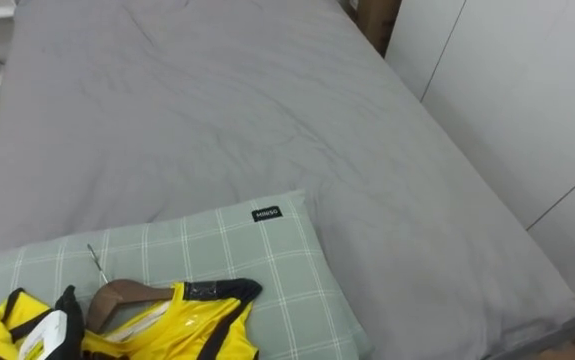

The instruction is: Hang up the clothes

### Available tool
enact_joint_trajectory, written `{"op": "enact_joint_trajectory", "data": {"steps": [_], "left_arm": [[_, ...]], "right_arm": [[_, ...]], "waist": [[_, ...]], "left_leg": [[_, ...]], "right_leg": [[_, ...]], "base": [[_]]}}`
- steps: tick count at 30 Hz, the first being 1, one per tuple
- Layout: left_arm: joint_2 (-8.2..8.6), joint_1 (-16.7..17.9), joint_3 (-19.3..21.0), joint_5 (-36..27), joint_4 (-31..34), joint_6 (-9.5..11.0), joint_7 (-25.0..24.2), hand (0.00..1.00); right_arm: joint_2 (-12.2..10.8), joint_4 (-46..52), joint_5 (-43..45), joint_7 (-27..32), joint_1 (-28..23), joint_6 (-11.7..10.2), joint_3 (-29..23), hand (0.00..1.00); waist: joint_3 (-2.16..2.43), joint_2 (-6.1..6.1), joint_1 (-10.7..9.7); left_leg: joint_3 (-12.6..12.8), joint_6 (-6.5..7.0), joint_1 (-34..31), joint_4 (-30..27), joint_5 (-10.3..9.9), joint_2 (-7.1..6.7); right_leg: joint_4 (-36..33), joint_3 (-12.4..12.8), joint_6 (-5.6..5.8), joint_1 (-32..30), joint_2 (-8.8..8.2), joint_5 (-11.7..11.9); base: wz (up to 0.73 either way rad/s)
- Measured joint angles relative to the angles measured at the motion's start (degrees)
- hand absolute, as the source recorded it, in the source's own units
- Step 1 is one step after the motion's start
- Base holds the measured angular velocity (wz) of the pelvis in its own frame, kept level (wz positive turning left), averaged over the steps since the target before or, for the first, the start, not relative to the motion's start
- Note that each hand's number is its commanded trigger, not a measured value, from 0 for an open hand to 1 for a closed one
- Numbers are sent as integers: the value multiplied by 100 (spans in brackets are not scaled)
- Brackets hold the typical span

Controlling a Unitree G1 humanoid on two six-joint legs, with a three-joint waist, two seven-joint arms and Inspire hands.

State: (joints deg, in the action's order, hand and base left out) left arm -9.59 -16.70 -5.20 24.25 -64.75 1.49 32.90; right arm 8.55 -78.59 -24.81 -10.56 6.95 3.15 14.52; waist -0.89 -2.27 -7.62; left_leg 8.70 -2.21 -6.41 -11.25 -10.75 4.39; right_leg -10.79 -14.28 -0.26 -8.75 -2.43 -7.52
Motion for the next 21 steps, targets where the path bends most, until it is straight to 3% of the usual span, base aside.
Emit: {"op": "enact_joint_trajectory", "data": {"steps": [10, 19, 21], "left_arm": [[-135, -153, -10, 13, -52, 59, 2, 0], [-150, -156, -26, 14, -59, 60, 3, 0], [-150, -156, -38, 14, -67, 60, 3, 0]], "right_arm": [[1, 0, -219, 46, 43, -10, 227, 0], [-1, 0, -249, 43, 50, -9, 228, 0], [-3, -1, -249, 36, 51, -11, 229, 0]], "waist": [[3, -48, 6], [-7, -61, 4], [-29, -78, 4]], "left_leg": [[-11, 0, -122, -62, 0, 2], [-12, 7, -202, -151, 5, 5], [-12, 7, -212, -151, 5, 8]], "right_leg": [[-95, 2, -2, -124, -14, 1], [-100, 10, -9, -161, -17, 5], [-101, 9, -14, -174, -15, 9]], "base": [[0], [0], [0]]}}
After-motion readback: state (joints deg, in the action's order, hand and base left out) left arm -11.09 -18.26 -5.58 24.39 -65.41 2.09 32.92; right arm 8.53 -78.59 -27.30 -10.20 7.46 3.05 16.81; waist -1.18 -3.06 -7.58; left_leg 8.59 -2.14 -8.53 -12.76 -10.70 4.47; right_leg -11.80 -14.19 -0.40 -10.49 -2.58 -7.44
